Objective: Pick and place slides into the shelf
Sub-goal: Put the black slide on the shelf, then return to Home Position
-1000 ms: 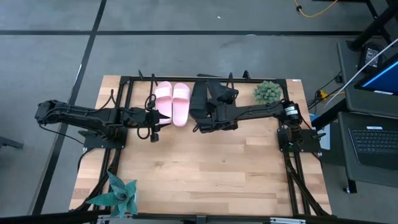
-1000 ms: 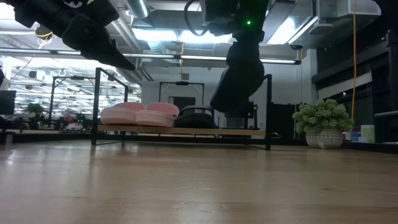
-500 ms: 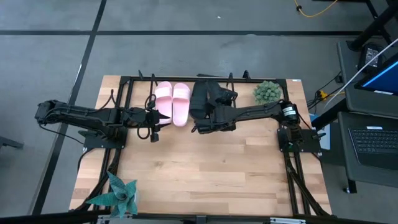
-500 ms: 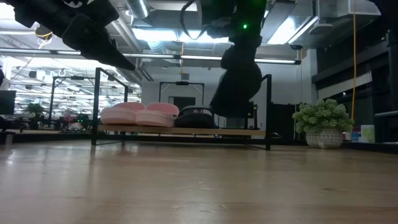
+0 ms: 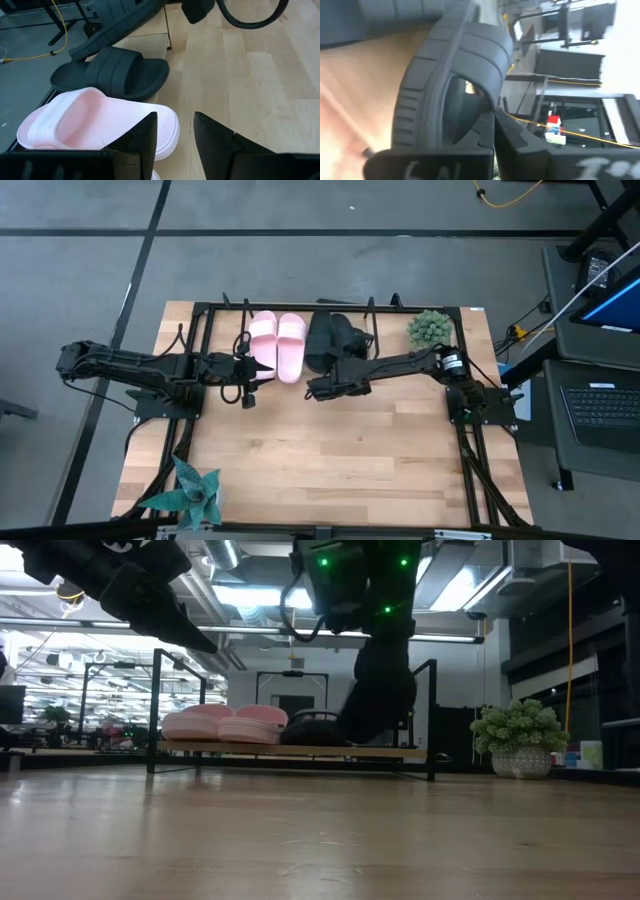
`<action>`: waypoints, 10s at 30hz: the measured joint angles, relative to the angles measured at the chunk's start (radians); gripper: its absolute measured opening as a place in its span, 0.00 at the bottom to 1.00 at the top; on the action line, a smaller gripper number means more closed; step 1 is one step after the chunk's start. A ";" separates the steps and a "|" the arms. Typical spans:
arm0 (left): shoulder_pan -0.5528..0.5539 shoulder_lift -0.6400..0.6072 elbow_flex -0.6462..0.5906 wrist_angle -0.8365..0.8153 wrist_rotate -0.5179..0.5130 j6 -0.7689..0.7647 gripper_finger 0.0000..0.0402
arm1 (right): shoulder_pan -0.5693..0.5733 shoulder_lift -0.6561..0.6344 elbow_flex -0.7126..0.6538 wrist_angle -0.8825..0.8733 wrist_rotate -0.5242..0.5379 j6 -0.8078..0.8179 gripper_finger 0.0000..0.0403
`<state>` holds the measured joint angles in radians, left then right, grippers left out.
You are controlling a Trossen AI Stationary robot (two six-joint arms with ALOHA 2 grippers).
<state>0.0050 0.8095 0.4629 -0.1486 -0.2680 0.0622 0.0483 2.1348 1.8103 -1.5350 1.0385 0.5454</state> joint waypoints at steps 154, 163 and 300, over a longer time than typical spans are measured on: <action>-0.214 0.000 0.000 0.113 -0.070 -0.071 0.30 | 0.310 -0.027 -0.004 0.392 -0.306 -0.021 0.01; -0.258 -0.097 -0.001 0.129 -0.090 -0.002 0.30 | 0.313 -0.263 -0.289 0.890 -0.409 -0.245 0.01; -0.106 -0.804 -0.430 0.112 0.154 0.009 0.30 | -0.100 -2.130 -1.803 1.603 -0.980 -0.446 0.01</action>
<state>-0.1005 0.0055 0.0330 -0.0364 -0.1140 0.0715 -0.0517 0.0051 0.0074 0.0681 0.0582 0.0994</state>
